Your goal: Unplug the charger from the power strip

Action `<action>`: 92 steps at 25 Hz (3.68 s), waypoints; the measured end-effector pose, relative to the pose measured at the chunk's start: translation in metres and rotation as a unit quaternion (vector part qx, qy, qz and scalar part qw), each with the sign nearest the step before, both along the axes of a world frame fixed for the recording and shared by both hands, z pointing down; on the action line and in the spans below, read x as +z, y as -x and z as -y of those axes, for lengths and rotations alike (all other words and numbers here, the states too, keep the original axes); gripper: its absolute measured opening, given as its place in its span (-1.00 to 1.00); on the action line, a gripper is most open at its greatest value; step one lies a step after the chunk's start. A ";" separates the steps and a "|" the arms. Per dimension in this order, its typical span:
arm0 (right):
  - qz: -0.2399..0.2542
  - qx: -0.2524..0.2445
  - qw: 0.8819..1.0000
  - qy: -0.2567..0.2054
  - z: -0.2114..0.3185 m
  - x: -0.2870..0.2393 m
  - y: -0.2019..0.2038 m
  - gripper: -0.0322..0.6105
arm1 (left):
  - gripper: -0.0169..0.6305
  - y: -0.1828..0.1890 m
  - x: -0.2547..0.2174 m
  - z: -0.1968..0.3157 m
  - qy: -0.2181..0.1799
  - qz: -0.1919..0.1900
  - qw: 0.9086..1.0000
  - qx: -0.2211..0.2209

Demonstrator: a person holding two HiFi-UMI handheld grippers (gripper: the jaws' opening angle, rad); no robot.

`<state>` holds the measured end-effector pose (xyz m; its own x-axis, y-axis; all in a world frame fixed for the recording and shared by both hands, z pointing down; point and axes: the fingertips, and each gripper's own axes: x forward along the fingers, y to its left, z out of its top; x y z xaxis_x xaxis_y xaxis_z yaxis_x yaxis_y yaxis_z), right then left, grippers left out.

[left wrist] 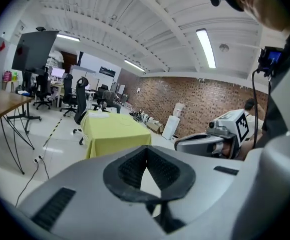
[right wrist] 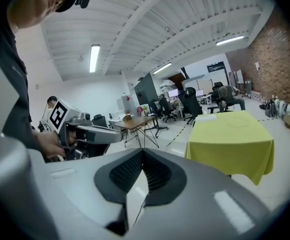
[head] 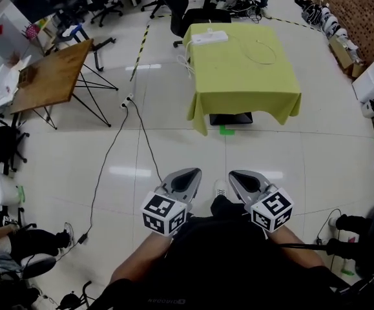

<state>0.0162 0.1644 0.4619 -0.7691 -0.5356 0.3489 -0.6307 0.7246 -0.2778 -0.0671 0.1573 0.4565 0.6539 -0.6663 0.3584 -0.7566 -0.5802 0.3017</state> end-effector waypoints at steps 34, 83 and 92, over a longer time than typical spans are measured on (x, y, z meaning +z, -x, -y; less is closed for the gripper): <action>-0.016 0.011 1.000 0.017 0.281 0.007 0.139 -0.89 | -0.93 0.122 -0.016 0.296 -0.041 0.020 0.998 0.054; 0.042 0.335 0.940 0.041 0.709 0.038 0.092 -0.89 | -0.93 0.107 0.019 0.754 0.012 0.085 0.944 0.318; 0.006 0.495 0.867 0.049 0.751 0.036 0.038 -0.89 | -0.93 0.051 0.020 0.844 -0.012 0.072 0.885 0.460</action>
